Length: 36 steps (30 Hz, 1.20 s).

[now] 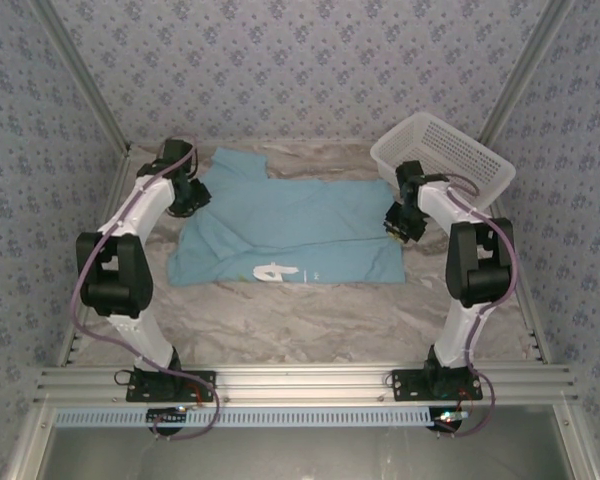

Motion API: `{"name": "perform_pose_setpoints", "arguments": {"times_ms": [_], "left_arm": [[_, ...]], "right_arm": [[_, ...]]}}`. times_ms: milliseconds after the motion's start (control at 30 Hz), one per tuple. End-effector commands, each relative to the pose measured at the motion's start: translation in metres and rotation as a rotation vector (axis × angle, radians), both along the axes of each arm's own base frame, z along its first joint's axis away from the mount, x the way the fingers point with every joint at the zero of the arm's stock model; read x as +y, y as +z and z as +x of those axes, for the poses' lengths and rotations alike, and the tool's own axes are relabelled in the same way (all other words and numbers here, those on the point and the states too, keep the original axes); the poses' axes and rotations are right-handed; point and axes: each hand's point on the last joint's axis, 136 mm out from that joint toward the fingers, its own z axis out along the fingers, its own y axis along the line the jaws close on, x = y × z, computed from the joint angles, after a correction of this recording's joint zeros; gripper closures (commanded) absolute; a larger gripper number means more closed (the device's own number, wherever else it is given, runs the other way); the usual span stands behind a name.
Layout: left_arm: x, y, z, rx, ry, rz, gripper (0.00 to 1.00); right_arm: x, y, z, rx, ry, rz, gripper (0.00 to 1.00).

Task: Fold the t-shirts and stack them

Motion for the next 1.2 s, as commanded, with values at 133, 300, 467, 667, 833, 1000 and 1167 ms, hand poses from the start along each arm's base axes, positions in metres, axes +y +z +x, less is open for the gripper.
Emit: {"name": "perform_pose_setpoints", "arguments": {"times_ms": [133, 300, 467, 667, 833, 1000, 1167], "left_arm": [[0.024, 0.016, -0.06, 0.118, 0.088, -0.007, 0.42], [0.031, -0.02, -0.14, 0.273, 0.226, -0.128, 0.46], [0.03, -0.056, -0.174, 0.341, 0.282, -0.261, 0.51], [0.039, -0.081, -0.194, 0.434, 0.299, -0.219, 0.51], [0.052, -0.089, -0.193, 0.424, 0.297, -0.146, 0.51], [0.054, -0.101, -0.183, 0.397, 0.285, -0.147, 0.53], [0.052, -0.11, -0.175, 0.386, 0.277, -0.165, 0.57]], "right_arm": [[-0.012, 0.04, -0.018, -0.036, 0.043, -0.023, 0.42], [-0.008, 0.028, -0.073, -0.012, 0.031, 0.063, 0.43], [0.007, 0.008, -0.111, -0.024, 0.027, 0.201, 0.44], [0.004, -0.01, -0.128, -0.006, -0.032, 0.267, 0.44], [-0.003, -0.021, -0.133, 0.015, -0.068, 0.277, 0.44], [-0.003, -0.028, -0.13, 0.004, -0.084, 0.297, 0.47], [-0.002, -0.03, -0.114, -0.027, -0.096, 0.302, 0.54]]}}
